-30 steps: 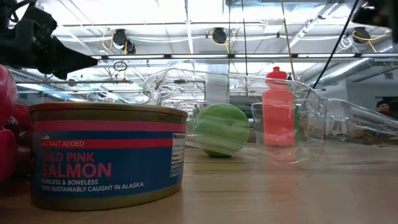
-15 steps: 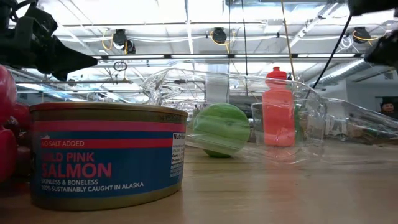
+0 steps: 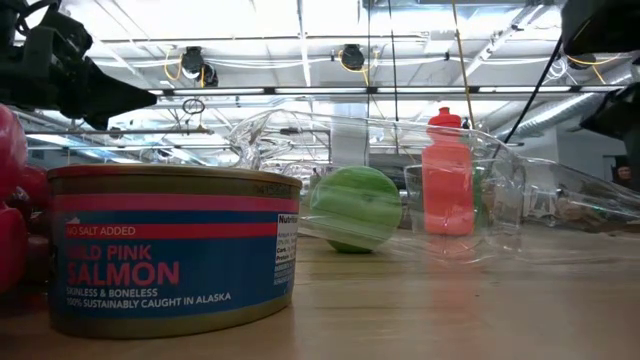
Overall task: Pick & Place Food Item
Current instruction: Put the transparent bottle into the right transparent bin
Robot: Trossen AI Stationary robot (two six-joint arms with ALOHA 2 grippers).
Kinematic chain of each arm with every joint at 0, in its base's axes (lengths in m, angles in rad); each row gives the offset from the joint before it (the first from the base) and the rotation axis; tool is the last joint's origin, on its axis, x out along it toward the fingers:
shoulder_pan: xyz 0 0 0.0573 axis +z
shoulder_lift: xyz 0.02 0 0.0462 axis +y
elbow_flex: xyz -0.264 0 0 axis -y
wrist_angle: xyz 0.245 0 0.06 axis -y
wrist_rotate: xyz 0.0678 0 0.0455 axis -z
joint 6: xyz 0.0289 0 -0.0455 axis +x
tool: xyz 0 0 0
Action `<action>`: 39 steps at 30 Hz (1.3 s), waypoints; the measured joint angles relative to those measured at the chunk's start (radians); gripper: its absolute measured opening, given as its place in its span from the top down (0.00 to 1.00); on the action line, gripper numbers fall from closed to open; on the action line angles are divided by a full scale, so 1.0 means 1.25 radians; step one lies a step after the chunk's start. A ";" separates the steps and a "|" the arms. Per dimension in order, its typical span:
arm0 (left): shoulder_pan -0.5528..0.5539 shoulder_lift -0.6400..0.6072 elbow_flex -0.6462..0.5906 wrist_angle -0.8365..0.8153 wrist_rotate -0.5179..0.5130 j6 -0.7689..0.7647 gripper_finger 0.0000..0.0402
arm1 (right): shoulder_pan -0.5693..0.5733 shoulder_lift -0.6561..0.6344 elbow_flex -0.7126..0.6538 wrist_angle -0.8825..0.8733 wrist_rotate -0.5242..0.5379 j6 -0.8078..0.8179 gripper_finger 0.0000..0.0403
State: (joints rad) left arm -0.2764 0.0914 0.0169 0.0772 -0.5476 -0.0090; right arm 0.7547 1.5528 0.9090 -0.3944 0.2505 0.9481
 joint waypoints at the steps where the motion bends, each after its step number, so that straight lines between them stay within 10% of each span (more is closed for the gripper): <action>1: 0.000 0.000 0.000 0.000 0.000 0.000 0.95 | 0.000 0.000 -0.007 0.015 0.001 -0.002 0.42; 32: 0.000 0.000 0.000 0.000 0.000 -0.010 0.95 | 0.074 0.092 -0.039 0.109 0.095 0.089 0.42; 39: 0.000 0.000 0.000 0.000 0.000 -0.010 0.95 | 0.069 0.091 -0.040 0.103 0.113 0.077 0.61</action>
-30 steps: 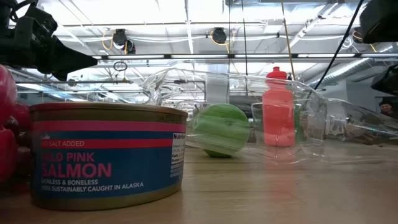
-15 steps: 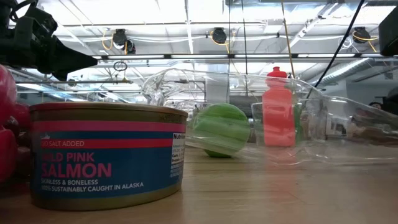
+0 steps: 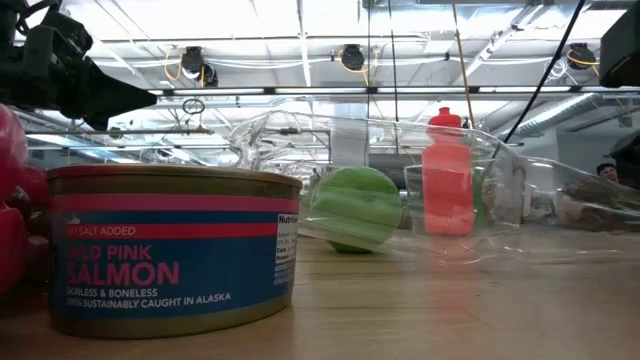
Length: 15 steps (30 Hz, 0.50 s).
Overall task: Pick & Place Food Item
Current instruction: Put the transparent bottle into the right transparent bin
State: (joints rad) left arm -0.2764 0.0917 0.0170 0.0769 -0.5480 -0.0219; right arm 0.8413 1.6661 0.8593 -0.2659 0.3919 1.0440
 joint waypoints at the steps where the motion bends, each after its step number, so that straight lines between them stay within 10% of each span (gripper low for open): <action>1: 0.000 0.000 0.000 0.000 0.000 -0.001 0.95 | 0.000 0.000 0.000 0.000 -0.002 -0.003 0.65; 15: 0.000 0.000 0.000 0.001 0.000 -0.011 0.95 | -0.016 -0.137 0.100 -0.224 -0.075 -0.082 0.71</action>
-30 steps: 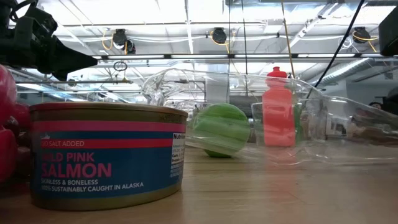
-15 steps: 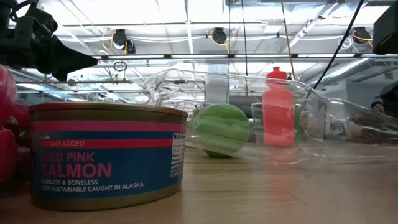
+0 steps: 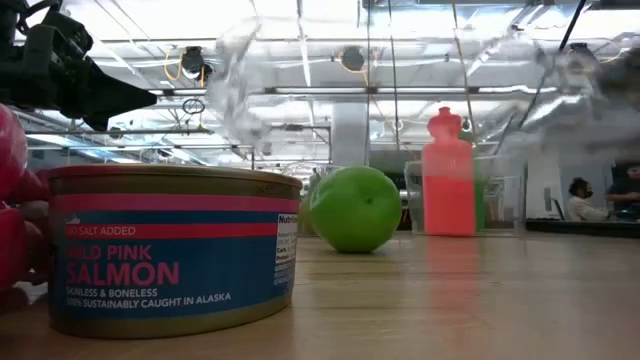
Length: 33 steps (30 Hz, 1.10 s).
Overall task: Pick & Place Food Item
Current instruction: Put the transparent bottle into the right transparent bin
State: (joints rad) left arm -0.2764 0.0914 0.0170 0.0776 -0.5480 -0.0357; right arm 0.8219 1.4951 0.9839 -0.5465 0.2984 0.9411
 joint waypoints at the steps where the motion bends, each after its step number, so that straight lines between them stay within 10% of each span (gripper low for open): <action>1: 0.000 0.000 0.000 0.000 0.000 0.000 0.95 | -0.003 -0.012 0.031 -0.062 0.013 -0.011 0.71; 11: 0.000 0.000 0.000 0.001 0.000 0.000 0.95 | -0.074 -0.013 0.524 -0.825 0.053 -0.077 0.71; 22: 0.000 0.000 0.000 0.002 0.005 0.004 0.95 | -0.234 -0.067 0.621 -0.796 0.079 -0.380 0.71; 33: 0.000 0.017 0.001 0.195 0.221 -0.082 0.89 | -0.305 -0.027 0.621 -0.668 0.085 -0.576 0.71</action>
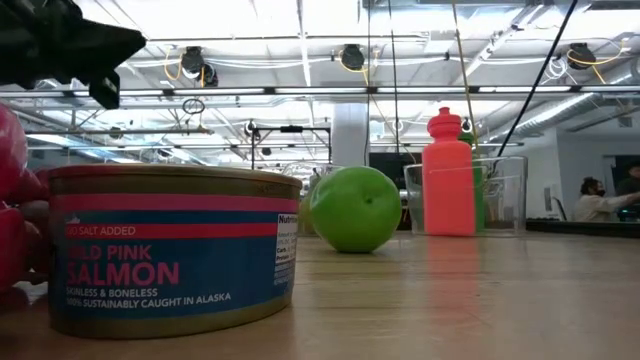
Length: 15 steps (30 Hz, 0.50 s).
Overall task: Pick & Place Food Item
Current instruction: Put the transparent bottle into the right transparent bin
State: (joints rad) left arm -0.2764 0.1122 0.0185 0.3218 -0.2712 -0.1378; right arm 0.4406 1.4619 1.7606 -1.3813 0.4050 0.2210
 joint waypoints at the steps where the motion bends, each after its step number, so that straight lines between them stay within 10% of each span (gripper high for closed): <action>1: 0.000 0.010 0.000 0.013 0.007 -0.008 0.86 | -0.005 0.008 0.000 0.001 0.009 -0.008 0.71; 15: 0.011 0.245 0.103 0.160 -0.035 -0.031 0.04 | -0.049 0.089 -0.001 0.002 0.118 -0.075 0.71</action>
State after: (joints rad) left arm -0.2623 0.4191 0.1470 0.5218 -0.3144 -0.1768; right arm 0.3790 1.5726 1.7597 -1.3787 0.5525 0.1272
